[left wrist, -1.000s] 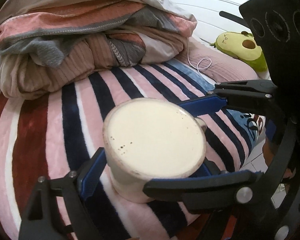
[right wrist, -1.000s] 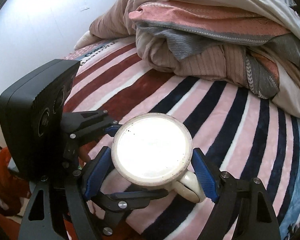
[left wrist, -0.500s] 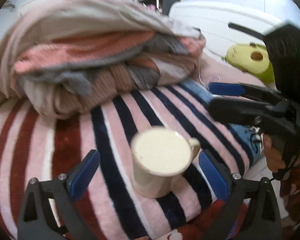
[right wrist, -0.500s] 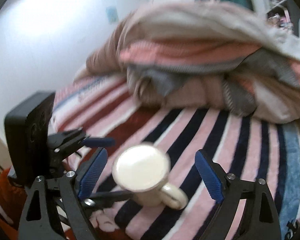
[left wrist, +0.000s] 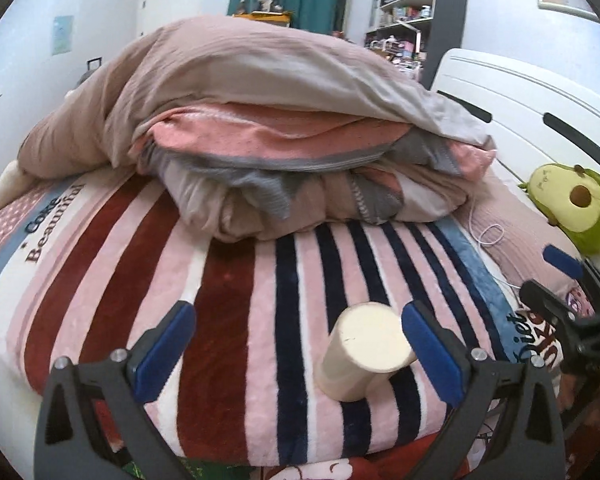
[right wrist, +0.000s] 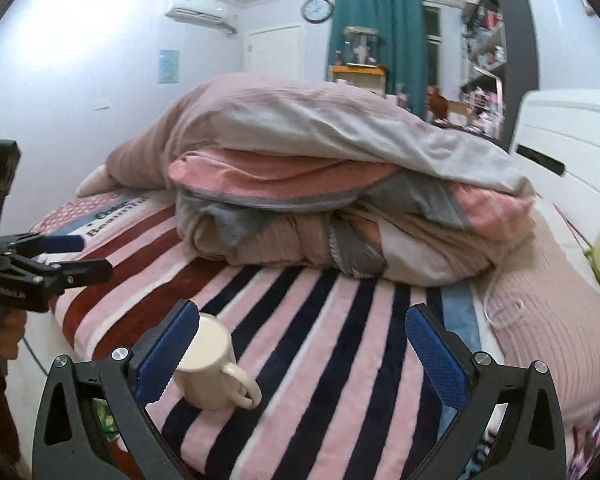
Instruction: Flip cup upside down
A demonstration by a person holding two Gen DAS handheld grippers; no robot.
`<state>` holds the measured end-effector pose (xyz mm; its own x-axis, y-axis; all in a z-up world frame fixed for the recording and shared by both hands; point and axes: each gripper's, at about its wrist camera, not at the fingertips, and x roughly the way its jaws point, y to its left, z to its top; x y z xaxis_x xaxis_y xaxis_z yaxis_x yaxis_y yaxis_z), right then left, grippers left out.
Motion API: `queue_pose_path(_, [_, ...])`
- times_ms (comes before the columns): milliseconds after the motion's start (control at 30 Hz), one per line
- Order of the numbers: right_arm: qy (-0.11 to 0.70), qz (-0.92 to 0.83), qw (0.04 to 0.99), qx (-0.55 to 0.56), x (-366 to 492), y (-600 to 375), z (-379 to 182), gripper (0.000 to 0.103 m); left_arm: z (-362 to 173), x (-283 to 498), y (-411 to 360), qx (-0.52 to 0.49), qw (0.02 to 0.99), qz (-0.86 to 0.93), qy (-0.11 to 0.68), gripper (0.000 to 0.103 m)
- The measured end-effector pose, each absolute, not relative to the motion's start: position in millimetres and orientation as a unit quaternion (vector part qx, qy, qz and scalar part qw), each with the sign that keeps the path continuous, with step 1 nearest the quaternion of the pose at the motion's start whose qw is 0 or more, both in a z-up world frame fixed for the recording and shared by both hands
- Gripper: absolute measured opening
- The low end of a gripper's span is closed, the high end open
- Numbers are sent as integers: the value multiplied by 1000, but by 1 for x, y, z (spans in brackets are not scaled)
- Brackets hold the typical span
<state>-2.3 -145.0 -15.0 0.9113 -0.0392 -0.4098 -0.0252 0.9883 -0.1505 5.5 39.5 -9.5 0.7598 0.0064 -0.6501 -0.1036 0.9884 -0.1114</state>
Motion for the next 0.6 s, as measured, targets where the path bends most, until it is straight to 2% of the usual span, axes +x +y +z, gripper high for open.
queue_pose_path(600, [234, 2, 971, -41, -7, -151, -20, 103, -15, 4, 33, -50, 932, 44, 357, 102])
